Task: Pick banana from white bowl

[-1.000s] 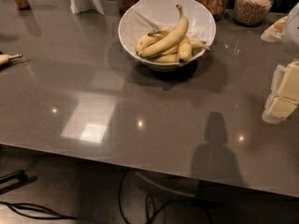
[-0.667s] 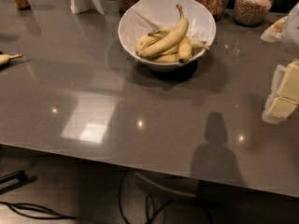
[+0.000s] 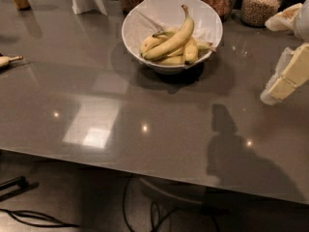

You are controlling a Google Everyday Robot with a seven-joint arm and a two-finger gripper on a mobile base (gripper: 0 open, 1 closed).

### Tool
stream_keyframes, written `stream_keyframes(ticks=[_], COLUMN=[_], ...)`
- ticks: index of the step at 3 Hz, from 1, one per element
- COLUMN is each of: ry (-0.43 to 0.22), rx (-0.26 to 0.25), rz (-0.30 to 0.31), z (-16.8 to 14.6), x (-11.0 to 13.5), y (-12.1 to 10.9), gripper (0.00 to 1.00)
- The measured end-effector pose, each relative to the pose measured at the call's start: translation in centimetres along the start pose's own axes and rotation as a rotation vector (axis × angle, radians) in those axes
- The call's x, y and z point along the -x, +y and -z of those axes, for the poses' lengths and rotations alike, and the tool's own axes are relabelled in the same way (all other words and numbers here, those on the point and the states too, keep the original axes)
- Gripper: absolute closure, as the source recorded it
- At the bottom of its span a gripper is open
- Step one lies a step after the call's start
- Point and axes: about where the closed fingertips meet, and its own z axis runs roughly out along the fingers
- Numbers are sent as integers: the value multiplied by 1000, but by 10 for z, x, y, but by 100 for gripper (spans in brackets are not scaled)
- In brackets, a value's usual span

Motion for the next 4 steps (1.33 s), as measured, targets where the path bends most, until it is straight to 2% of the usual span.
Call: stream_keyframes(ticks=[1, 2, 3, 4], ry=[-254, -535, -728, -737], rx=[-4, 50, 163, 136], rz=[-38, -94, -66, -65], z=[-14, -30, -37, -34], x=[16, 51, 96, 98], y=[-41, -70, -78, -81], gripper=[0, 0, 0, 0])
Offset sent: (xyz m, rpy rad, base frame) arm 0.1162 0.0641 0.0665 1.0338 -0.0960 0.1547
